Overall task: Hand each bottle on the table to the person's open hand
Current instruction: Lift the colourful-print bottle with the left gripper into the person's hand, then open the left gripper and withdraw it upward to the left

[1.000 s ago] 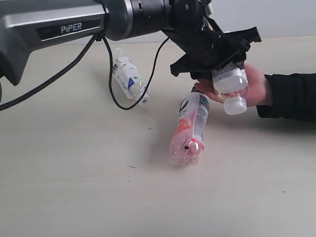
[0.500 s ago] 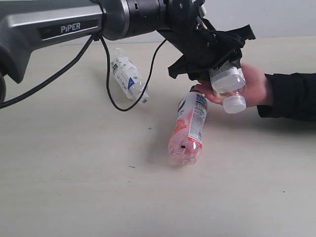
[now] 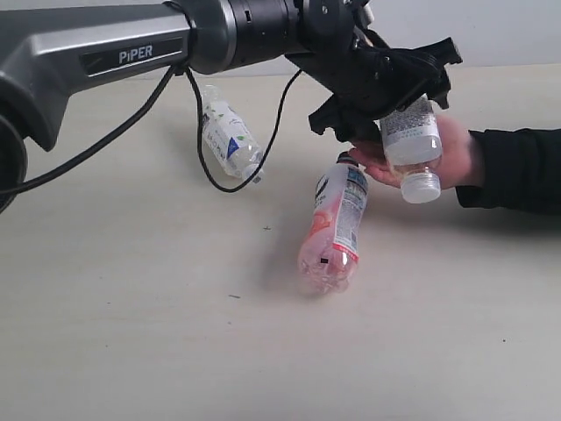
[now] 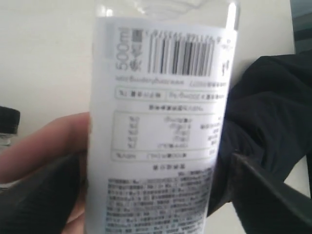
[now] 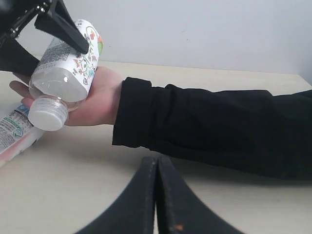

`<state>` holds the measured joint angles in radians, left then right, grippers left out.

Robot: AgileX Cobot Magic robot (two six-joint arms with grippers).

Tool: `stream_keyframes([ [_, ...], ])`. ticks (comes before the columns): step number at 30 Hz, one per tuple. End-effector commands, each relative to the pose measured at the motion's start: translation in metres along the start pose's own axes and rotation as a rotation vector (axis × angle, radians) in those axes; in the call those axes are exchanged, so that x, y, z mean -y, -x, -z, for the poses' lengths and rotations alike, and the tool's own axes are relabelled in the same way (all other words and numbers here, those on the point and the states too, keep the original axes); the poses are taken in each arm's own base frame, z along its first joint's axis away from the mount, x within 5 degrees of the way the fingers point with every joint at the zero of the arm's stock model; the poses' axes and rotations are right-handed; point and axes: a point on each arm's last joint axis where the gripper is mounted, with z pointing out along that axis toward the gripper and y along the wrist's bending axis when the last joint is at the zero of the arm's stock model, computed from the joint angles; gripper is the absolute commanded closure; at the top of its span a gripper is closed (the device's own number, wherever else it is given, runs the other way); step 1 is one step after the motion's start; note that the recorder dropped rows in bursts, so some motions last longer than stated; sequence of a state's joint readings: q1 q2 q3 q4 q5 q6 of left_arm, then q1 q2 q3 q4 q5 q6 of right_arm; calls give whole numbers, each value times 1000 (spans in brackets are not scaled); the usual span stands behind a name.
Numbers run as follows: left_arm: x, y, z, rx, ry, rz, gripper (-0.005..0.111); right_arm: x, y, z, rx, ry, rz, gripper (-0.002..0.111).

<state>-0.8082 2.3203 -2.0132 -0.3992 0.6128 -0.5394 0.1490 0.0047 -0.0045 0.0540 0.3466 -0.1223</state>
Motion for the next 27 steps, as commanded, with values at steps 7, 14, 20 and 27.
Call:
stream_keyframes([
  [7,11,5,15,10,-35,-12,17,0,-1,0,4,-5,8,108],
  [14,13,15,41,1,-9,-81,17,0,-1,0,4,-5,8,108],
  [20,8,20,64,-52,62,-197,18,0,-1,0,3,-5,8,108],
  [27,7,18,79,-116,95,-333,40,0,-1,0,3,-5,8,108],
])
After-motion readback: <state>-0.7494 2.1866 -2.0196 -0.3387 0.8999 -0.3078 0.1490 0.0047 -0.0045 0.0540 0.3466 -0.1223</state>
